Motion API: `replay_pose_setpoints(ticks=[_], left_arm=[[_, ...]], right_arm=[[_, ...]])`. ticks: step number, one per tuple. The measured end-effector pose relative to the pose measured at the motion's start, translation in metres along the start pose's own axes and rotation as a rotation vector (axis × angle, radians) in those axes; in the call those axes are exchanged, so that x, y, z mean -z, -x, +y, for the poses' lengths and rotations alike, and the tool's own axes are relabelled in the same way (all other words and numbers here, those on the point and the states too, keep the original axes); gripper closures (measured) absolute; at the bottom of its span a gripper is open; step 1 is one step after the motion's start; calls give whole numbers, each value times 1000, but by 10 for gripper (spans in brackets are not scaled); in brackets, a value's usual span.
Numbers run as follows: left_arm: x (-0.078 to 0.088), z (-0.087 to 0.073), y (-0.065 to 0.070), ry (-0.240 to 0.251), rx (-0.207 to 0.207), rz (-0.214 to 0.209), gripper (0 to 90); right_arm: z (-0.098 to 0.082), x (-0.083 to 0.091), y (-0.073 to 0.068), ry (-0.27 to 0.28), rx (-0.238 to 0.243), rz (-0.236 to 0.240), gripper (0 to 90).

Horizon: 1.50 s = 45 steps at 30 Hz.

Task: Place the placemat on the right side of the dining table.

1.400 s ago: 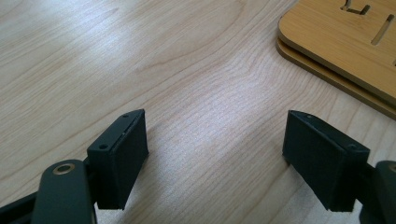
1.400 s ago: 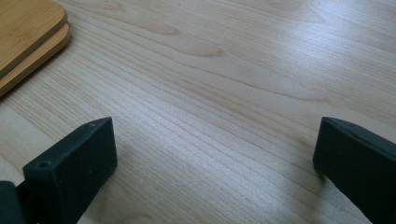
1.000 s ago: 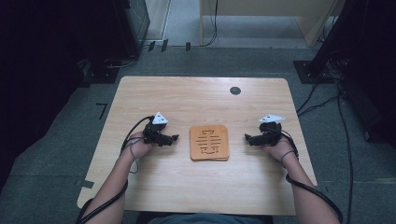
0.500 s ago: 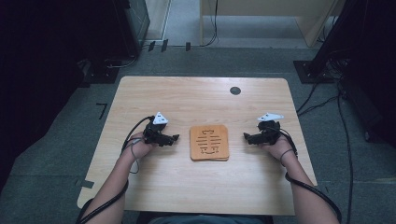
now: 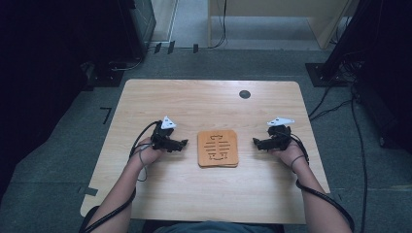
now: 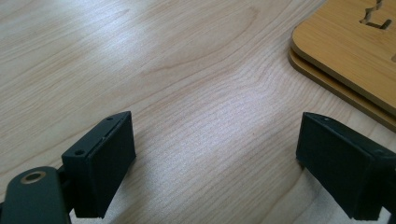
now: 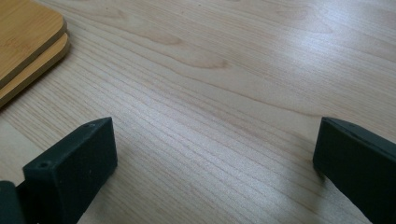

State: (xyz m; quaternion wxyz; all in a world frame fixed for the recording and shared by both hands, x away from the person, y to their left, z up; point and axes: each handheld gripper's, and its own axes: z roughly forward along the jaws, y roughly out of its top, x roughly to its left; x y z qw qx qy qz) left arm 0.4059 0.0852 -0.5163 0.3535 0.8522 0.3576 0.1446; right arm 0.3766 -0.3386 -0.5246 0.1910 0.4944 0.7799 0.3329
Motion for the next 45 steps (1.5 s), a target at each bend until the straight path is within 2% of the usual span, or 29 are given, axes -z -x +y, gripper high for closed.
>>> replay_pose_setpoints(ticks=[3, 5, 6, 7, 9, 10, 11, 12, 18, 22, 25, 29, 35, 39, 42, 45], left_arm=[[0, 2, 2, -13, 10, 9, 109], [-1, 3, 3, -21, 11, 8, 110], [-1, 4, 3, -26, 6, 6, 111], [-1, 4, 4, -31, 3, 4, 111], [0, 6, 5, -42, -4, 0, 115], [0, 6, 6, -42, 1, -6, 129], [0, 7, 7, -47, -1, -15, 129], [0, 7, 8, -52, -6, -23, 128], [3, 10, 15, -64, -27, -54, 129], [4, 11, 16, -75, -18, -68, 130], [6, 12, 16, -87, -15, -81, 134], [8, 13, 18, -79, -18, -94, 135], [8, 13, 20, -84, -28, -98, 135], [8, 14, 22, -71, -32, -105, 135], [8, 13, 22, -76, -29, -103, 138], [9, 13, 22, -82, -31, -104, 147]], right_arm=[[6, 0, 0, -48, -1, 1, 5], [10, 1, 1, -72, -16, -9, 57], [13, 3, 1, -95, -37, -2, 76], [13, 3, 1, -95, -37, -2, 76], [16, 4, 3, -116, -73, 17, 77], [18, 5, 3, -131, -91, 23, 115], [18, 5, 3, -131, -91, 23, 115], [19, 7, 3, -132, -82, 22, 172], [21, 9, 0, -152, -78, 32, 179], [23, 11, -3, -161, -84, 36, 215], [23, 12, -6, -169, -68, 47, 228], [24, 13, -10, -162, -74, 60, 240], [28, 13, -15, -173, -101, 66, 273], [29, 13, -18, -173, -95, 70, 292], [30, 12, -22, -200, -114, 82, 304], [30, 11, -25, -208, -103, 84, 306]])
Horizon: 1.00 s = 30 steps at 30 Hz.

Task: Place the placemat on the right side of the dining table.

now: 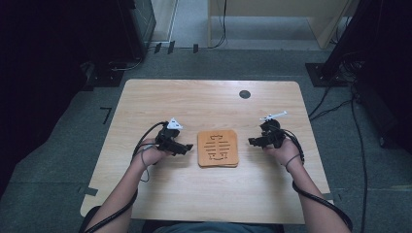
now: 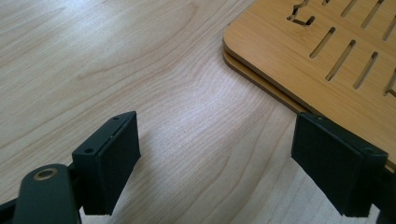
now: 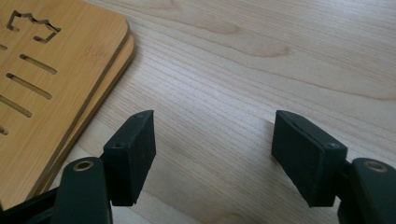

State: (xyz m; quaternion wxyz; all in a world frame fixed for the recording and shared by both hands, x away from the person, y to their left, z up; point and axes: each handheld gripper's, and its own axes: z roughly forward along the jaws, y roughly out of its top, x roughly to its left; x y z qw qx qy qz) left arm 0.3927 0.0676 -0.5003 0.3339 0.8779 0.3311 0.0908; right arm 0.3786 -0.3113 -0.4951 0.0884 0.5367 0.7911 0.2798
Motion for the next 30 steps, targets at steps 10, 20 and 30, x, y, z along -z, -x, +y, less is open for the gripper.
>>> replay_pose_setpoints(ticks=[10, 20, 30], left_arm=[[2, 3, 3, -11, 29, -17, 147], [4, 3, 7, -3, 21, -24, 147], [5, 3, 8, 0, 35, -19, 147]], right_arm=[[1, -4, -9, -5, 21, 8, 307], [4, -7, -17, -4, 42, 28, 307], [6, -12, -28, -6, 65, 40, 308]])
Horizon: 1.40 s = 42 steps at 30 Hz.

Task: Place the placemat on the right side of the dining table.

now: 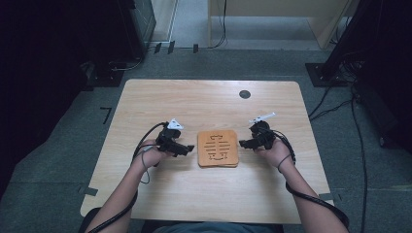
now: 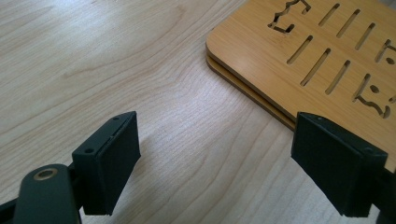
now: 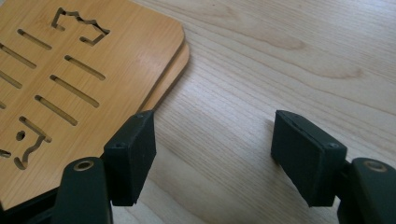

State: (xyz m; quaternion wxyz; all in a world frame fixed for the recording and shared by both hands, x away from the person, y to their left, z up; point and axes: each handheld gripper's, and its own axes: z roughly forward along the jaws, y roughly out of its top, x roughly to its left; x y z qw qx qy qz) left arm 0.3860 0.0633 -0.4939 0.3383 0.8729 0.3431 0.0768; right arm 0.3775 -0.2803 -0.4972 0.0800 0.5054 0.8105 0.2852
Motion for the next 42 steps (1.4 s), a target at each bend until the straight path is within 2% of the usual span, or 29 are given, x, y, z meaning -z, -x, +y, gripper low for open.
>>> replay_pose_setpoints(ticks=[9, 22, 37, 40, 42], left_arm=[[0, 1, 2, 0, 1, -6, 147], [1, 0, 3, 5, 1, -9, 147], [2, -1, 3, 3, 4, -5, 147], [3, 0, 3, 2, 7, -12, 147], [3, 0, 4, -2, 24, -32, 148]], right_arm=[[3, -2, -8, 15, 37, -6, 308], [5, -6, -16, 7, 82, -16, 308], [8, -7, -24, 11, 107, -15, 305], [9, -7, -26, 13, 121, -23, 305], [9, -7, -28, 12, 115, -25, 301]])
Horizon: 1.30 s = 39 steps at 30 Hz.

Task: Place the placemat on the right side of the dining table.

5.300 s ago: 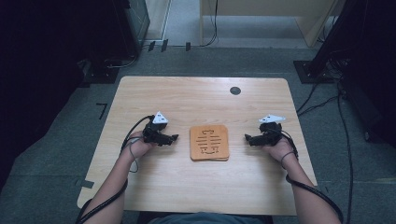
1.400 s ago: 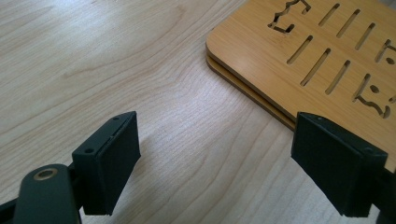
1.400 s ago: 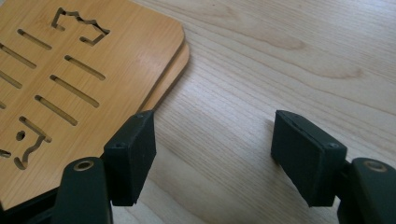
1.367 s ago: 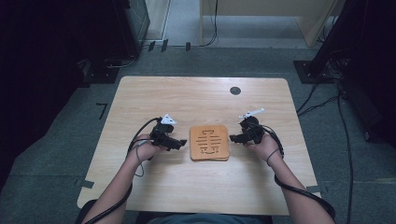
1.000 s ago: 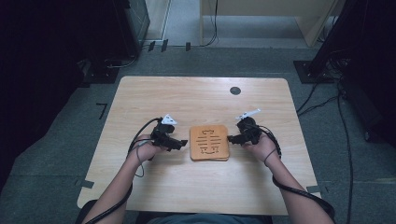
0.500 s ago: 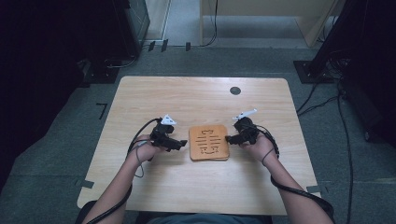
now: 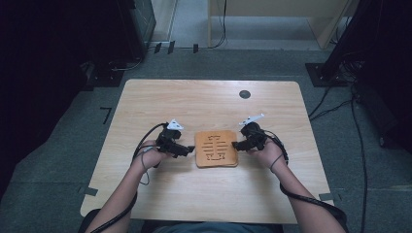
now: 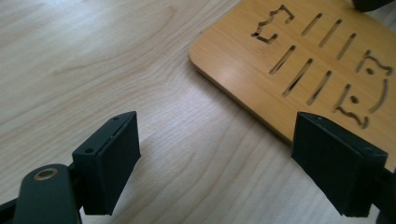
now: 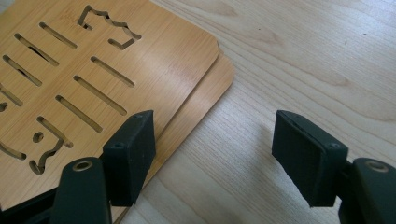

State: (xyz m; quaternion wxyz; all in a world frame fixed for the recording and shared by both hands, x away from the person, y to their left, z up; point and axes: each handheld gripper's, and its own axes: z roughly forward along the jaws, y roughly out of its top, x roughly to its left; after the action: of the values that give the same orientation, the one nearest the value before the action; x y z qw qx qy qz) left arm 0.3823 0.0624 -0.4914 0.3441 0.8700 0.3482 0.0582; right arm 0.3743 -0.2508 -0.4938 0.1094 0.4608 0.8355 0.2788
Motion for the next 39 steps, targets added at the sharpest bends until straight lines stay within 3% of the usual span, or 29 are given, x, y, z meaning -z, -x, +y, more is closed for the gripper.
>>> replay_pose_setpoints(ticks=[1, 3, 5, 7, 22, 27, 39], left_arm=[[0, 0, 1, -2, 5, -2, 156], [1, 2, 2, -10, 9, -2, 279], [1, 3, 3, -8, 14, -14, 289], [1, 3, 4, -10, 12, -19, 301], [0, 8, 8, -8, 2, -37, 331], [-2, 11, 10, -20, 25, -58, 370], [-4, 12, 14, -31, 5, -70, 384]], right_arm=[[0, 0, 0, 0, 3, 0, 300], [1, -1, -1, -1, -2, 0, 298], [1, -1, -3, -6, -36, 1, 298], [1, -1, -3, -6, -40, 2, 297], [6, -6, -14, 0, -48, -28, 248], [6, -7, -16, 2, -48, -36, 231], [9, -10, -23, 7, -40, -44, 216]])
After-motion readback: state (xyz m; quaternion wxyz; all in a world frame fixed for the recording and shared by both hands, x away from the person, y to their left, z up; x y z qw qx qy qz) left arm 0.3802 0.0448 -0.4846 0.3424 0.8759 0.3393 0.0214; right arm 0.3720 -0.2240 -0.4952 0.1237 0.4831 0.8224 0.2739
